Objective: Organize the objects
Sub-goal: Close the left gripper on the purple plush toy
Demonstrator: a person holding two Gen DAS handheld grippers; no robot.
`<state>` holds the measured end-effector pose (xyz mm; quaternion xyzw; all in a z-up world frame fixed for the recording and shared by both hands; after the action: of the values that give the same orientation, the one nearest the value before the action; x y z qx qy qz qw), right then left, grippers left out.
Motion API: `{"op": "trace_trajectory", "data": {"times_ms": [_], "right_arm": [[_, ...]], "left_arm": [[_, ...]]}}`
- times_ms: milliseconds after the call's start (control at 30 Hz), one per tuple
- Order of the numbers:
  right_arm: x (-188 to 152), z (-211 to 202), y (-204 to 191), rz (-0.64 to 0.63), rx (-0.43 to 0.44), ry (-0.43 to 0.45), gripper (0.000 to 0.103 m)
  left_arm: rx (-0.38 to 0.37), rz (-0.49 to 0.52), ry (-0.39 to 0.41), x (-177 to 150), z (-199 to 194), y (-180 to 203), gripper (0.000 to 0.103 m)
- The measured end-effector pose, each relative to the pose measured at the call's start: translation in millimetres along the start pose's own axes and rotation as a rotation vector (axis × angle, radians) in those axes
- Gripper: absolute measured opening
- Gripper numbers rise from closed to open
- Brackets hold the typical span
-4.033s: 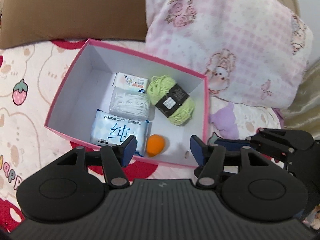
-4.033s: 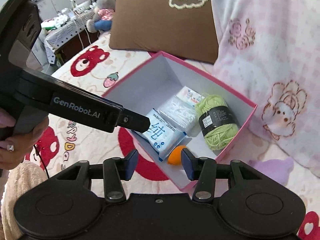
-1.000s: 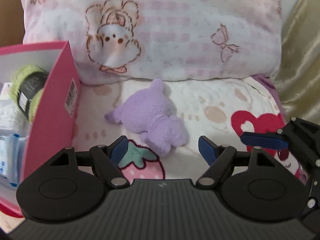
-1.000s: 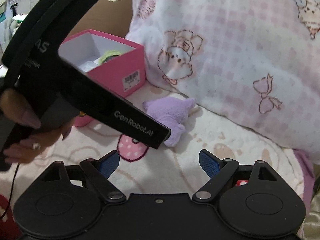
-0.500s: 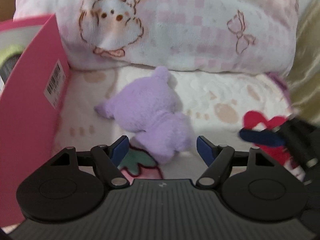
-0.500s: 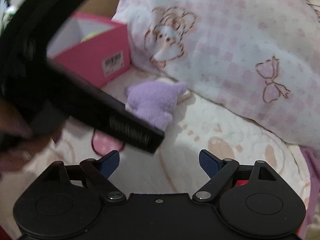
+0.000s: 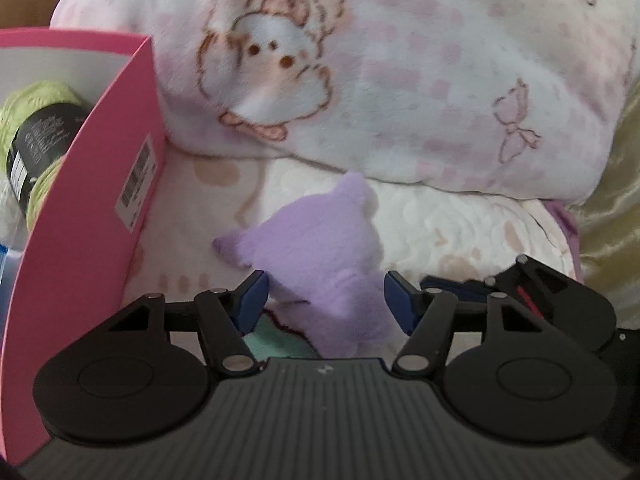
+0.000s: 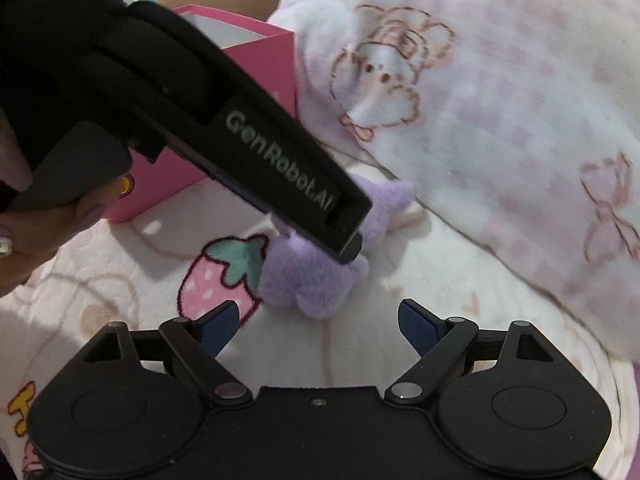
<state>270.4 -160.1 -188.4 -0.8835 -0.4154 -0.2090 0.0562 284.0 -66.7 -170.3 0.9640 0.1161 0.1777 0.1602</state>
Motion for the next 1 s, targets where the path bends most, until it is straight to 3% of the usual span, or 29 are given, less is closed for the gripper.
{"op": "trace_trajectory", "data": {"times_ms": [167,233,367,533,833,1000], "right_arm": [[17,16,6,0.098,0.094,-0.002,0.084],[19,18,11,0.147,0.089,0.012,0.074],[16,20,15,0.242,0.082,0.027,0.063],[12,20,11,0.333,0.046,0.042,0.060],[-8,-8,0,0.476,0.118,0.069,0.054],[-27,-21,-5,0.524,0.136,0.048,0.054]], "left_arm": [[0.014,-0.020,-0.019,1,6,-5,0.056],[0.016,-0.030,-0.014,1,7,-5,0.055],[0.051,-0.006,0.021,3,6,4,0.048],[0.074,0.039,0.034,3,6,12,0.043],[-0.026,0.038,-0.039,-7,-8,14,0.042],[-0.083,0.058,-0.125,-27,-7,23,0.042]]}}
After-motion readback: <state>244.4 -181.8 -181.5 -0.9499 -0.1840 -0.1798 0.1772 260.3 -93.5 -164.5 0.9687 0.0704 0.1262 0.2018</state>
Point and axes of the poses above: each gripper's, at about its wrist camera, not at the fingertips, and z roughly the way its jaws point, y to its right, x to its top, the point moved 6 cm from there along z, roughly the way its jaws point, and after that the axes turned 13 degrees about -y, right-handed, at the moved point
